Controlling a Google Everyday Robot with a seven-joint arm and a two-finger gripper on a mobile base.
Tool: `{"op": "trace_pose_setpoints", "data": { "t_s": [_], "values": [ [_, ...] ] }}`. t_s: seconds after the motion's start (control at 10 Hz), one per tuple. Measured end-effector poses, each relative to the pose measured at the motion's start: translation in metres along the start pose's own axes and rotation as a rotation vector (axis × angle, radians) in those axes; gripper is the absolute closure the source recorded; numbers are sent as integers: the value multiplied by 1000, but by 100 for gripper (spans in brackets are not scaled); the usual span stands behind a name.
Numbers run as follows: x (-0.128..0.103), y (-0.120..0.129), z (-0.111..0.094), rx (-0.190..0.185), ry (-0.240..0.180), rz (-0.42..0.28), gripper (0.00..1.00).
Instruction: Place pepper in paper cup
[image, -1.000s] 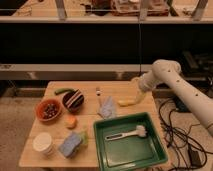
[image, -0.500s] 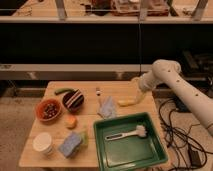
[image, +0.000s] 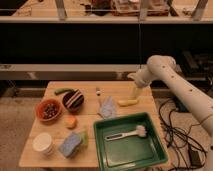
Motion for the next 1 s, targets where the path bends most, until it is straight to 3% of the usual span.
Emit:
{"op": "trace_pose_setpoints", "data": {
  "t_s": [0.5, 1.0],
  "values": [
    [-119, -54, 21, 25, -23, -157, 20],
    [-239, -98, 54, 11, -9, -297, 20]
  ]
}}
